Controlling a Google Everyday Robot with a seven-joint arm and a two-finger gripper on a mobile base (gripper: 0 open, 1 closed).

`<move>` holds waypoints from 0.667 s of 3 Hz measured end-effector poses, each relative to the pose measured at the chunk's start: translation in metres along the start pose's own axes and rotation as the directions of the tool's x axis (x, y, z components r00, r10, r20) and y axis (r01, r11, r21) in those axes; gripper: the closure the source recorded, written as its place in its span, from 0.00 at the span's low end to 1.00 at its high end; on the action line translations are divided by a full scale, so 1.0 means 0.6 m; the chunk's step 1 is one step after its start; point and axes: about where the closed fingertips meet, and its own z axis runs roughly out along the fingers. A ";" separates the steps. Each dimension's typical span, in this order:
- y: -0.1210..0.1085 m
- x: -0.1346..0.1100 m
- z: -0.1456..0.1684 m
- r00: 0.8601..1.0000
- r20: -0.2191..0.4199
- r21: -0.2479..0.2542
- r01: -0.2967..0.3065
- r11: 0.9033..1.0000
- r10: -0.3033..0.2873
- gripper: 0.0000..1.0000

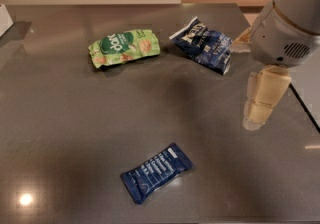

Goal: Move rxbar blueberry near green rice chip bag

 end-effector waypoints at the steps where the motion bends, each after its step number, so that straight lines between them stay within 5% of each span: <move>1: 0.026 -0.053 0.045 0.993 0.064 -0.079 0.100 0.992 -0.095 0.00; 2: 0.067 -0.108 0.085 0.970 0.143 -0.124 0.214 0.969 -0.196 0.00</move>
Offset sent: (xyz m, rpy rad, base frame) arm -0.0569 0.1272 -0.0666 0.1746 0.1157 0.4292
